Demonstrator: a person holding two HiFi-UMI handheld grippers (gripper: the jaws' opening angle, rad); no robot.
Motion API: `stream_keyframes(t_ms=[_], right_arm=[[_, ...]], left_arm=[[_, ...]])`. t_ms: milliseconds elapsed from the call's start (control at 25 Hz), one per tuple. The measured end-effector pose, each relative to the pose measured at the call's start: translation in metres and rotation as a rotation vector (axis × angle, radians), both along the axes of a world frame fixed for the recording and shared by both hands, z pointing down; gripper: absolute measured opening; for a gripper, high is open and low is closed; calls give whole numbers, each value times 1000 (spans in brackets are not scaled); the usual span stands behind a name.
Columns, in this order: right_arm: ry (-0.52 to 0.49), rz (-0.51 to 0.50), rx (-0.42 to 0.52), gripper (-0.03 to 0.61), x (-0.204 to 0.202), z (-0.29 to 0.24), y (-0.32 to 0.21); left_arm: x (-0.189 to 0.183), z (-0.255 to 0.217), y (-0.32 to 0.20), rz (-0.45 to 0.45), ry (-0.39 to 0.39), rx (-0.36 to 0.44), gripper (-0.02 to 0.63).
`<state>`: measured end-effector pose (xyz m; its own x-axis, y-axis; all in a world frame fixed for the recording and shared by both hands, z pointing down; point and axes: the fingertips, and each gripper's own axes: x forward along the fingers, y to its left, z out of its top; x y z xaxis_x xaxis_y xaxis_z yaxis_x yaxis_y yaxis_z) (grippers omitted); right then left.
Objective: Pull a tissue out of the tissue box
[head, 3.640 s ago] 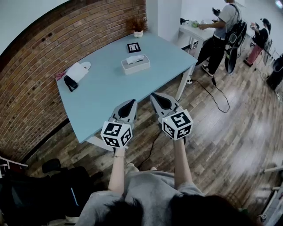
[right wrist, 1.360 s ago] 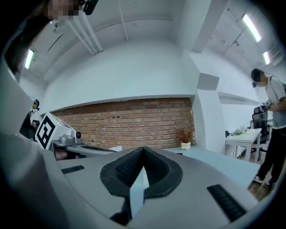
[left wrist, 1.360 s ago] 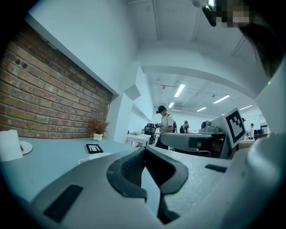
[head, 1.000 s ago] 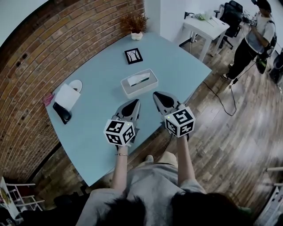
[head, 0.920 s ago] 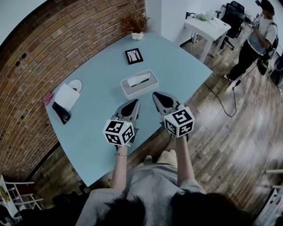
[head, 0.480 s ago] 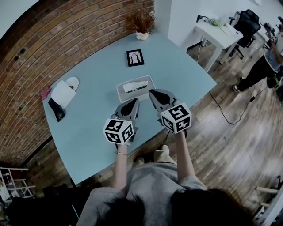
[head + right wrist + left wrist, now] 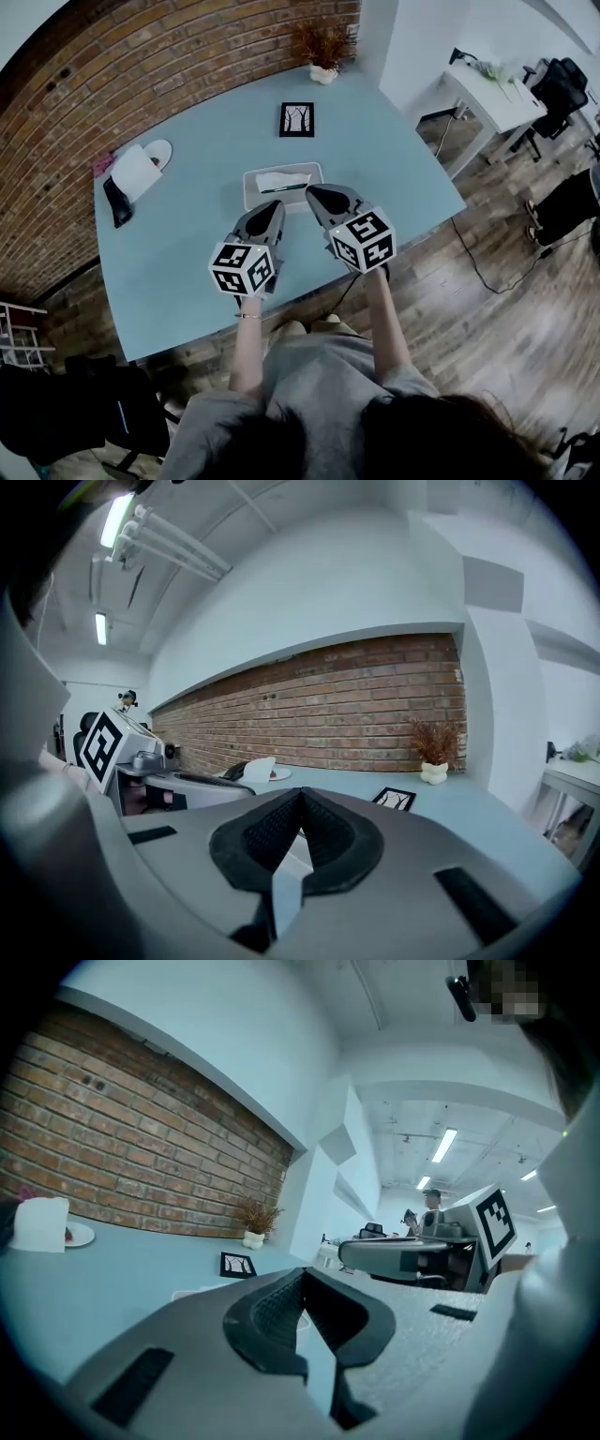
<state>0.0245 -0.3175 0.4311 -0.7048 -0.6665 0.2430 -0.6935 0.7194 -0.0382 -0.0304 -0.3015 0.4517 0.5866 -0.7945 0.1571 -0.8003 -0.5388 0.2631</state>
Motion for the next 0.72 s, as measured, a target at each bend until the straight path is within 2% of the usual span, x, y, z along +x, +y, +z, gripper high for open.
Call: stream_keyframes(t_ms=[360,560,720], right_arm=[[84,-48,-24,0,-14,14,-36],[181,-91,-17,0,-27,25,-56],[298,-163,-9,2,-41,41,-70]], left_arm=[[-21,14,-16,-60,-23,-54,3],[-34,21,-30,-59,-43,-83,3],[-39,31,-37,-48,-45,-104,3]])
